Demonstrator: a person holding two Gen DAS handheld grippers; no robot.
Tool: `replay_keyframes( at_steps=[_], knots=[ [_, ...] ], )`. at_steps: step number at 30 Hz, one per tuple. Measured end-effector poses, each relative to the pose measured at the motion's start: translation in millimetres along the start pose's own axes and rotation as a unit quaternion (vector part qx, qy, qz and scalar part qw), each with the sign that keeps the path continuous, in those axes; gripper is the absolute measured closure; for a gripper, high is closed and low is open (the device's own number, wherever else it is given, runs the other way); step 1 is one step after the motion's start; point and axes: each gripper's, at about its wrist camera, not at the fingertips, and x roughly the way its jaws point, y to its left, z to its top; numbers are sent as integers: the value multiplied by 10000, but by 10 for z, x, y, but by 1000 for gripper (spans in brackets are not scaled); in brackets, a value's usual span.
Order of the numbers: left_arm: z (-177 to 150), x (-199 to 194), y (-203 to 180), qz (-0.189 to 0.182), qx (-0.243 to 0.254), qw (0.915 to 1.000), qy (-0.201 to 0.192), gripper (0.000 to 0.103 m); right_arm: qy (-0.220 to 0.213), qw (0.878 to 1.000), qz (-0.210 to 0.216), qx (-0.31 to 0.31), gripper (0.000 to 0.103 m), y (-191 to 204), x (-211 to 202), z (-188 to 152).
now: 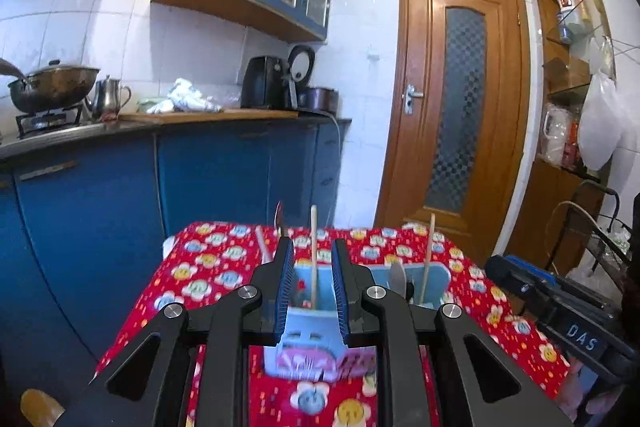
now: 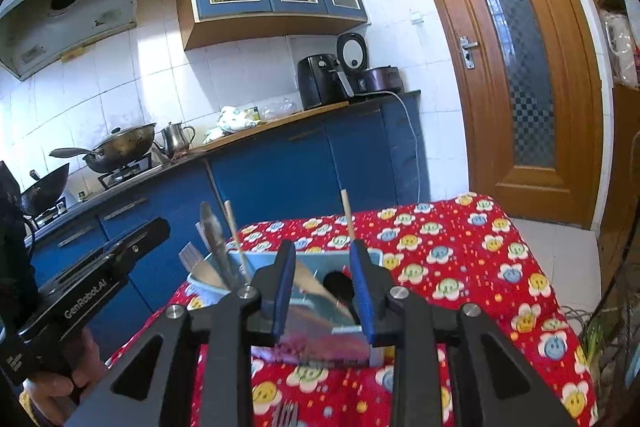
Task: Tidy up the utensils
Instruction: 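Lower both chopsticks into the box and open both grippers, then move both open grippers down to the two metal forks on the tablecloth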
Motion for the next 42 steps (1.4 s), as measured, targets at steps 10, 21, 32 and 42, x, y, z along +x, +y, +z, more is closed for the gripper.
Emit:
replay_keyframes(
  at_steps=[10, 21, 32, 42],
  knots=[
    [-119, -297, 112, 56, -64, 9991, 413, 84, 211, 9997, 18, -116, 72, 160, -401, -165],
    [-467, -453, 60, -56, 38, 9930, 1183, 84, 793, 9968, -81, 78, 69, 156, -624, -490],
    [-835, -431, -33, -221, 257, 9789, 2016, 84, 1465, 9886, -213, 271, 65, 11, -669, -851],
    [-1184, -301, -231, -457, 596, 9563, 2826, 84, 1656, 9846, -220, 507, 62, -127, -727, -1017]
  ],
)
